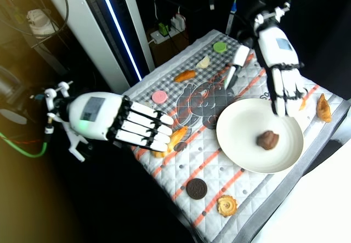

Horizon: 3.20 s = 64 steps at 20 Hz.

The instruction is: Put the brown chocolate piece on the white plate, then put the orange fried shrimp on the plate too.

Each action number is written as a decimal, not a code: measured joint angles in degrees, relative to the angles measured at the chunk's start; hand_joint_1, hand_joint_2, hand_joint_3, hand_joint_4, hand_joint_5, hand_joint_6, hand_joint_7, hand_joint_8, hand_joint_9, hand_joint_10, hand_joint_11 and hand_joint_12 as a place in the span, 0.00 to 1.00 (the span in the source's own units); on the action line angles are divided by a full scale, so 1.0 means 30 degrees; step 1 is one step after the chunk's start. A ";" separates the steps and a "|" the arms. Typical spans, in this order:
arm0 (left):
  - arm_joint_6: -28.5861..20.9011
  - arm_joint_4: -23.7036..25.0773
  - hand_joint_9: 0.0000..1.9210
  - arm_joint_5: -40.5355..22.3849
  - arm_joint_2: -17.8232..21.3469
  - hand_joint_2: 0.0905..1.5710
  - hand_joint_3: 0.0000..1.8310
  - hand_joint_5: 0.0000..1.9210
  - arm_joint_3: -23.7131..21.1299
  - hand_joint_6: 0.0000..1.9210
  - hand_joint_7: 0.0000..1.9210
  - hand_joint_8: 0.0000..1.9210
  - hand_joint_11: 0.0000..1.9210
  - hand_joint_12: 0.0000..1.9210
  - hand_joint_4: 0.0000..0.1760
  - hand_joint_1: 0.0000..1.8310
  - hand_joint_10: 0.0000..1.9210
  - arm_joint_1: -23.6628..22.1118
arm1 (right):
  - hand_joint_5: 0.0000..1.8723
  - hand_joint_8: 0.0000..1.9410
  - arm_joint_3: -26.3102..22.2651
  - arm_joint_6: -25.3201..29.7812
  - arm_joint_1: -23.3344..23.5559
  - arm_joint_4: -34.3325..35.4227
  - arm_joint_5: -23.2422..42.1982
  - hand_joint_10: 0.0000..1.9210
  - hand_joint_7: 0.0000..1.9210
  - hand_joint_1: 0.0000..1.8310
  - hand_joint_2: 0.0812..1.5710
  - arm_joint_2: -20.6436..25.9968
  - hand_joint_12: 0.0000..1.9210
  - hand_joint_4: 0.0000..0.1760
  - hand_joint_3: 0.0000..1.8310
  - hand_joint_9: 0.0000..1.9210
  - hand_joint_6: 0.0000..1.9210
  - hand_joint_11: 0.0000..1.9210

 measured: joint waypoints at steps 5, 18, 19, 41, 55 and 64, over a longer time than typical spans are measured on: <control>-0.0306 0.1800 0.05 -0.4969 0.2776 0.46 0.00 0.01 -0.3861 0.00 0.05 0.00 0.00 0.12 1.00 0.56 0.00 0.2033 | 0.31 0.00 0.0889 0.0000 0.1144 -0.0073 -0.1785 0.01 0.27 0.32 0.73 -0.1020 0.05 0.23 0.00 0.24 0.00 0.26; -0.0306 0.1005 0.11 -0.7621 0.3898 0.49 0.00 0.07 -0.5406 0.00 0.11 0.00 0.00 0.18 1.00 0.53 0.00 0.4036 | 0.44 0.02 0.2368 0.0007 0.1909 0.0029 -0.5727 0.09 0.48 0.49 0.69 -0.2630 0.66 0.00 0.00 0.51 0.00 0.30; -0.0313 0.0962 0.11 -0.7621 0.3898 0.49 0.00 0.08 -0.5442 0.00 0.11 0.00 0.00 0.18 0.99 0.52 0.00 0.4036 | 0.47 0.57 0.2390 0.0051 0.1996 0.0022 -0.5406 0.25 0.51 0.66 0.71 -0.2630 0.68 0.00 0.00 0.56 0.48 0.44; -0.0321 0.1151 0.13 -0.8459 0.4240 0.53 0.00 0.07 -0.5923 0.00 0.11 0.00 0.00 0.20 0.86 0.43 0.00 0.4422 | 0.54 0.29 0.5690 0.0102 0.9522 -0.3687 -0.8896 0.09 0.67 0.70 0.65 -0.5770 0.51 0.00 0.00 0.80 0.45 0.69; -0.0313 0.0561 0.09 -0.8400 0.4197 0.53 0.00 0.11 -0.5916 0.00 0.10 0.00 0.00 0.28 0.76 0.45 0.00 0.4568 | 0.00 0.00 0.6003 0.0044 1.1941 -0.5144 -1.0506 0.01 0.00 0.30 0.51 -0.7410 0.61 1.00 0.00 0.07 0.00 0.00; -0.5231 0.0379 0.10 -1.0608 0.5566 0.53 0.00 0.07 -0.5530 0.00 0.09 0.00 0.00 0.26 0.65 0.44 0.00 0.6105 | 0.00 0.00 0.1494 -0.0029 0.4998 -0.0823 -0.2608 0.00 0.00 0.33 0.51 -0.1523 0.00 1.00 0.00 0.00 0.00 0.00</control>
